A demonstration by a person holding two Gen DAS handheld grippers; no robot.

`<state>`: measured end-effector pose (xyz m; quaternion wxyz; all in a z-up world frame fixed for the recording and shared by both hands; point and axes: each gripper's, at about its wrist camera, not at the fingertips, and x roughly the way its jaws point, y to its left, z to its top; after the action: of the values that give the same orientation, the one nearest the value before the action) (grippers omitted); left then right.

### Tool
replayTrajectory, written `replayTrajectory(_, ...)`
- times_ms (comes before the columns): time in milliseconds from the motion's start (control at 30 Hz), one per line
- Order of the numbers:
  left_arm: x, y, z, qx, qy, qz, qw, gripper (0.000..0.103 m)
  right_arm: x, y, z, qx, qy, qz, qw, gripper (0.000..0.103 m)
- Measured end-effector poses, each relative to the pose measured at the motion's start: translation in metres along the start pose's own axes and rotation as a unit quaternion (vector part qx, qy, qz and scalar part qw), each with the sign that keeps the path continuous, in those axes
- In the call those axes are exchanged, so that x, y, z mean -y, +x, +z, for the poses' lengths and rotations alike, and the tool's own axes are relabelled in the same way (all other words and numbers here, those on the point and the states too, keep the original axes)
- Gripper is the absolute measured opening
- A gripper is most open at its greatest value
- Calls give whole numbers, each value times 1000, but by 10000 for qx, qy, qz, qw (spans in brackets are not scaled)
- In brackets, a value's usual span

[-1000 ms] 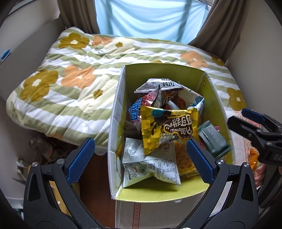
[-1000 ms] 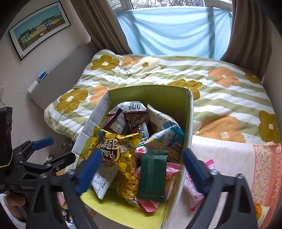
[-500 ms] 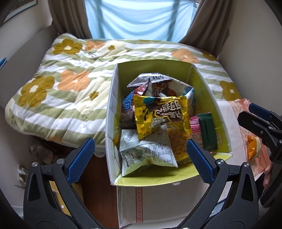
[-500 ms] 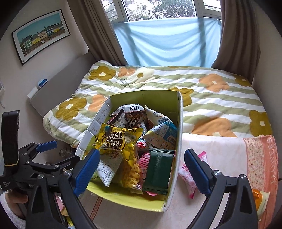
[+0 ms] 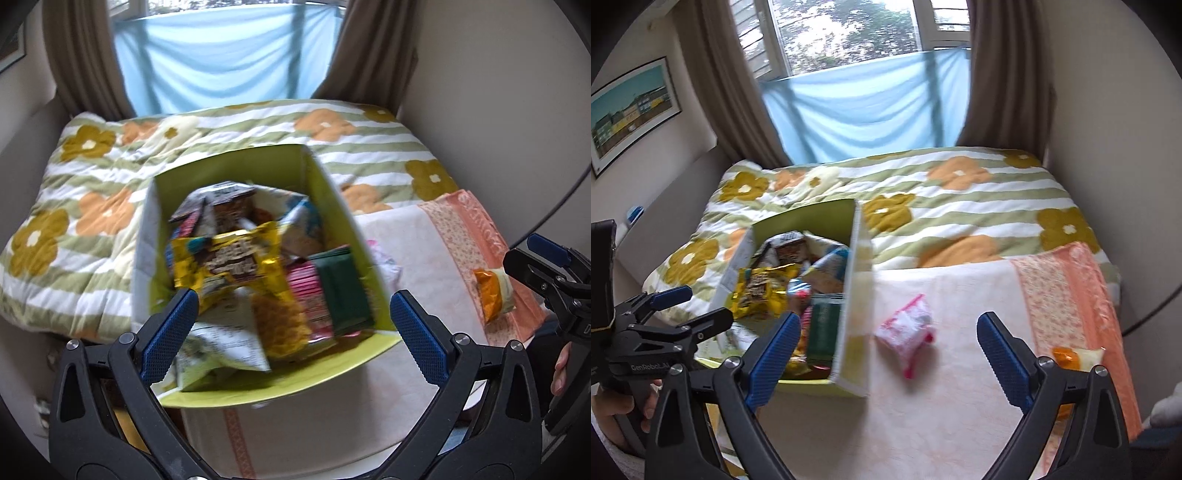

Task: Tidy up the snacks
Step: 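Move both tools away from the box toward the two bags on the sheet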

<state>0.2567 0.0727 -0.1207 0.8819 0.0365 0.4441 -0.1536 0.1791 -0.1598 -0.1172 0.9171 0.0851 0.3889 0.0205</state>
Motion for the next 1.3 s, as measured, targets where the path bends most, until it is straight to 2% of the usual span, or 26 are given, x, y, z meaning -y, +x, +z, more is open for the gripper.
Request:
replayTrajectory(167, 64, 15, 11, -32, 228, -120, 9997, 103, 59, -15, -5, 39, 148, -392, 9991, 95)
replayTrajectory(333, 123, 44, 16, -199, 203, -89, 9996, 103, 120, -16, -14, -181, 100, -715, 9972, 95)
replayTrajectory(400, 144, 60, 16, -287, 109, -16, 9995, 103, 143, -11, -19, -367, 38, -841, 9958, 95)
replayTrajectory(467, 162, 75, 14, -384, 9, 52, 9992, 103, 163, -4, -26, -577, 37, -773, 9953, 95)
replayTrajectory(600, 188, 108, 4, -552, -278, 452, 9971, 103, 187, 15, -40, -941, -8, -685, 9932, 95)
replayTrajectory(800, 193, 152, -16, -737, -942, 998, 9878, 103, 207, 47, -67, -1293, 36, -453, 9906, 95)
replayTrajectory(1067, 190, 218, -21, -889, -1015, 1782, 9747, 103, 222, 76, -83, -1404, 409, -278, 9889, 95)
replayTrajectory(1167, 180, 235, -23, -898, -1236, 1943, 9690, 103, 224, 84, -84, -1430, 433, -276, 9884, 95)
replayTrajectory(1300, 170, 249, -22, -955, -1466, 1842, 9672, 103, 228, 97, -84, -1492, 452, -314, 9873, 95)
